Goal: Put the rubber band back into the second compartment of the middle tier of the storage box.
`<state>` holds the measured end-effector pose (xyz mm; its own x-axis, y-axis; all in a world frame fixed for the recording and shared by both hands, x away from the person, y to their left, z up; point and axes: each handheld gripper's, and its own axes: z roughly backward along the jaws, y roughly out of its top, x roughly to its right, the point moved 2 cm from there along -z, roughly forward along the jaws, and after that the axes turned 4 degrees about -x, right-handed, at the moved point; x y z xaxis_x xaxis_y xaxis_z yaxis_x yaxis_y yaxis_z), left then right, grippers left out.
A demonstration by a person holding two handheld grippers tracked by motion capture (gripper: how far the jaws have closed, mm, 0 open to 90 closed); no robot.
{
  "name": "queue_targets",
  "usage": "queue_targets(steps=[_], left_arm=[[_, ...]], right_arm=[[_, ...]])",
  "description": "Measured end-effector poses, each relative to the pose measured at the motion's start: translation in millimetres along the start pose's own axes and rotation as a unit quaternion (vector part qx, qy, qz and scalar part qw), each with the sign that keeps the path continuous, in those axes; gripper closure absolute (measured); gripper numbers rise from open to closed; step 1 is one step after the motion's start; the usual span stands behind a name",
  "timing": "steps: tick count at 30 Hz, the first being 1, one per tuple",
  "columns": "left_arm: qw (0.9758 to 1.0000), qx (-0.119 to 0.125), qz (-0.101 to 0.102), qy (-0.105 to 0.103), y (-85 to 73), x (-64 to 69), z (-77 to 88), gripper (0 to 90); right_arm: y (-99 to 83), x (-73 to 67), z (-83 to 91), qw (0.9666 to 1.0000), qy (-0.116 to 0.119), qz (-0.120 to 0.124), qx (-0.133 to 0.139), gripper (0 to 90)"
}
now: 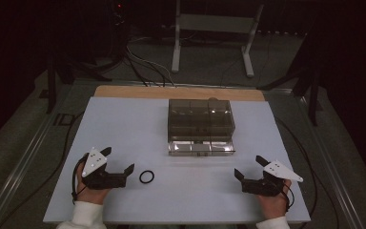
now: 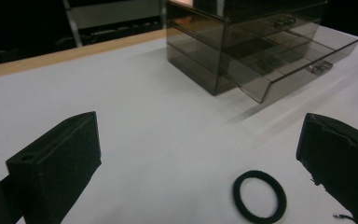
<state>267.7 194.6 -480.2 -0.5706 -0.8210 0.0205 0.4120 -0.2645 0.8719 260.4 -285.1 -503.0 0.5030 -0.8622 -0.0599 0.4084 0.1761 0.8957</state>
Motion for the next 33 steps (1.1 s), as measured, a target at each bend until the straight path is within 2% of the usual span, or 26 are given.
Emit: queue_targets(steps=[7,16,19,20,21,22,23,24,25,28,30,31,33], left_arm=[[0.999,-0.034,-0.007,-0.029,0.6,5.5,-15.8,0.6],[0.9971,-0.064,-0.012,-0.04,-0.7,11.3,-28.6,0.7],[0.9945,-0.093,-0.016,-0.045,-3.5,14.4,-37.1,0.7],[0.9945,-0.093,-0.016,-0.045,-3.5,14.4,-37.1,1.1],[0.9929,-0.108,-0.02,-0.046,-5.5,16.3,-41.5,1.1],[0.9929,-0.108,-0.02,-0.046,-5.5,16.3,-41.5,3.1],[0.9911,-0.124,-0.023,-0.044,-7.3,19.1,-46.1,4.5],[0.9911,-0.124,-0.023,-0.044,-7.3,19.1,-46.1,5.5],[0.9883,-0.143,-0.033,-0.041,-9.8,22.9,-50.8,7.4],[0.9848,-0.163,-0.045,-0.041,-13.0,28.1,-55.8,17.7],[0.984,-0.167,-0.047,-0.043,-13.6,28.8,-56.3,30.5],[0.9812,-0.183,-0.049,-0.038,-15.6,29.1,-58.8,37.8],[0.9793,-0.192,-0.045,-0.046,-17.4,28.3,-60.5,46.9]], right_arm=[[0.1,0.0,0.5,1.0,0.0,0.002,0.0,0.2],[0.3,-0.5,0.3,1.0,0.002,0.004,0.002,0.2],[0.2,-0.4,0.2,1.0,0.002,0.003,0.002,0.2],[0.2,-0.4,0.2,1.0,0.002,0.003,0.002,0.2],[0.2,-0.4,0.2,1.0,0.002,0.003,0.001,0.3],[0.3,-0.7,0.1,1.0,0.003,0.004,0.002,0.2],[0.3,-0.9,0.1,1.0,0.003,0.004,0.002,0.3],[0.3,-1.0,0.0,1.0,0.003,0.004,0.001,0.2],[0.3,-0.9,-0.1,1.0,0.003,0.004,0.001,0.3],[0.3,-0.5,0.0,1.0,0.003,0.004,0.002,0.3],[0.3,-0.5,0.2,1.0,0.003,0.003,0.002,0.2],[0.3,-0.5,0.1,1.0,0.003,0.003,0.002,0.2],[0.4,-0.7,0.1,1.0,0.003,0.003,0.002,0.2]])
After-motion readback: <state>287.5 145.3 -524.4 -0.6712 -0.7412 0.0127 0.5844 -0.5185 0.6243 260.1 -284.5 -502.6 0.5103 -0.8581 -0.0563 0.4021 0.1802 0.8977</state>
